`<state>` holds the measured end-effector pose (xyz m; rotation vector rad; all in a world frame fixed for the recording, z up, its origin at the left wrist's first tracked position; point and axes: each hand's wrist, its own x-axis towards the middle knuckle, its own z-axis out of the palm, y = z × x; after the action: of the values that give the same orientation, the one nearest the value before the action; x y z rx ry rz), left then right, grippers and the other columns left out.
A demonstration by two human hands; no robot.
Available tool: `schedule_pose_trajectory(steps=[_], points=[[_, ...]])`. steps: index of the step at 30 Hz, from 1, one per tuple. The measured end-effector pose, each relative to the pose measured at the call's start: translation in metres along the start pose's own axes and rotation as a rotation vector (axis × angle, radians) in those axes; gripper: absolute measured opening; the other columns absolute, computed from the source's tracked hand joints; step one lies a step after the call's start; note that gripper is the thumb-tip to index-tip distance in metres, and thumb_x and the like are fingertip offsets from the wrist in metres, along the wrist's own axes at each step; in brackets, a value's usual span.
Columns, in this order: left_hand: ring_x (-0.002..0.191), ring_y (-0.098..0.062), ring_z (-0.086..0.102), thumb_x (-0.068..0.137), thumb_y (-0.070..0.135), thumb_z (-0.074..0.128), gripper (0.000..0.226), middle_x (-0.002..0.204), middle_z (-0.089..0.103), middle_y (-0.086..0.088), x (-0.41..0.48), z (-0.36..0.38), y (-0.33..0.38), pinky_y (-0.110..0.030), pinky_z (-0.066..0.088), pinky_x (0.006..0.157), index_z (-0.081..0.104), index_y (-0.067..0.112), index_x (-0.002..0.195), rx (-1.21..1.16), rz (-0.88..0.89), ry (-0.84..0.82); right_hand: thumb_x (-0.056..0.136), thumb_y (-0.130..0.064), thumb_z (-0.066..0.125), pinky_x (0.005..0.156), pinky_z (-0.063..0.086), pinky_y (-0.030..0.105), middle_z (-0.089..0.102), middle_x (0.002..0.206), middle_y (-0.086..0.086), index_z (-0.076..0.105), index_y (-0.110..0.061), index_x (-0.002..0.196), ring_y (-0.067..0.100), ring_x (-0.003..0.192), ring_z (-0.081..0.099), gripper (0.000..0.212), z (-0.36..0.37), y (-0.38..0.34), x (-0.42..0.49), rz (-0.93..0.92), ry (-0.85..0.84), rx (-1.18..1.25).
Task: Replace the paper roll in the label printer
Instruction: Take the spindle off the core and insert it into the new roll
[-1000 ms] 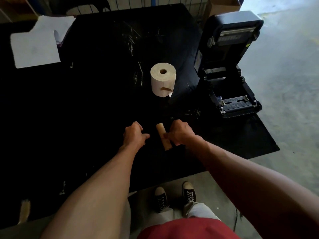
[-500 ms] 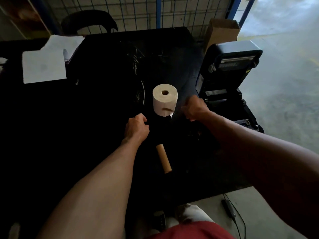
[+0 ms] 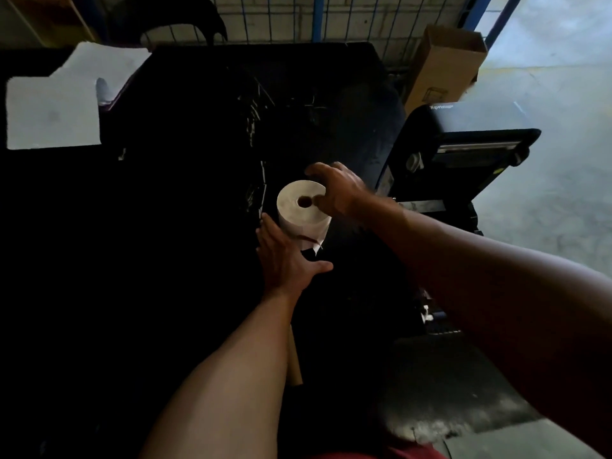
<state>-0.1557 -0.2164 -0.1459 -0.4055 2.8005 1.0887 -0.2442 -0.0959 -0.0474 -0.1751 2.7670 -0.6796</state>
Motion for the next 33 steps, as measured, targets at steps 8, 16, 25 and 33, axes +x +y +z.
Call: schedule_pose_trajectory(steps=[8, 16, 25, 33], points=[[0.132, -0.034, 0.050, 0.049, 0.040, 0.096, 0.130, 0.147, 0.048, -0.008, 0.028, 0.013, 0.008, -0.050, 0.046, 0.104, 0.018, 0.022, 0.151, -0.185, -0.119, 0.097, 0.088, -0.032, 0.075, 0.094, 0.046, 0.037, 0.055, 0.145, 0.007, 0.050, -0.023, 0.144, 0.028, 0.132, 0.051, 0.062, 0.008, 0.001, 0.027, -0.051, -0.077, 0.019], [0.118, -0.032, 0.061, 0.057, 0.032, 0.092, 0.100, 0.131, 0.062, -0.010, 0.036, -0.012, 0.000, -0.028, 0.045, 0.080, 0.041, 0.015, 0.141, -0.214, 0.001, 0.036, 0.086, -0.034, 0.076, 0.073, 0.064, 0.043, 0.051, 0.143, 0.006, 0.052, -0.031, 0.139, 0.032, 0.114, 0.061, 0.058, 0.006, 0.003, 0.023, 0.144, -0.103, 0.252], [0.104, -0.015, 0.060, 0.040, 0.054, 0.088, 0.101, 0.119, 0.057, 0.002, 0.051, -0.085, 0.002, -0.034, 0.055, 0.082, 0.051, 0.028, 0.130, -0.022, 0.277, -0.322, 0.095, -0.012, 0.058, 0.052, 0.061, 0.037, 0.054, 0.120, 0.009, 0.058, -0.031, 0.123, 0.028, 0.093, 0.064, 0.033, -0.001, 0.021, -0.012, 0.311, -0.212, 0.775], [0.093, -0.011, 0.069, 0.065, 0.022, 0.091, 0.073, 0.106, 0.070, 0.001, 0.032, -0.129, 0.023, -0.020, 0.058, 0.073, 0.060, 0.021, 0.131, -0.198, 0.381, -0.450, 0.087, -0.052, 0.059, 0.080, 0.059, 0.049, 0.064, 0.133, 0.018, 0.067, -0.023, 0.123, 0.035, 0.105, 0.066, 0.046, 0.012, 0.023, -0.066, 0.336, -0.390, 1.321]])
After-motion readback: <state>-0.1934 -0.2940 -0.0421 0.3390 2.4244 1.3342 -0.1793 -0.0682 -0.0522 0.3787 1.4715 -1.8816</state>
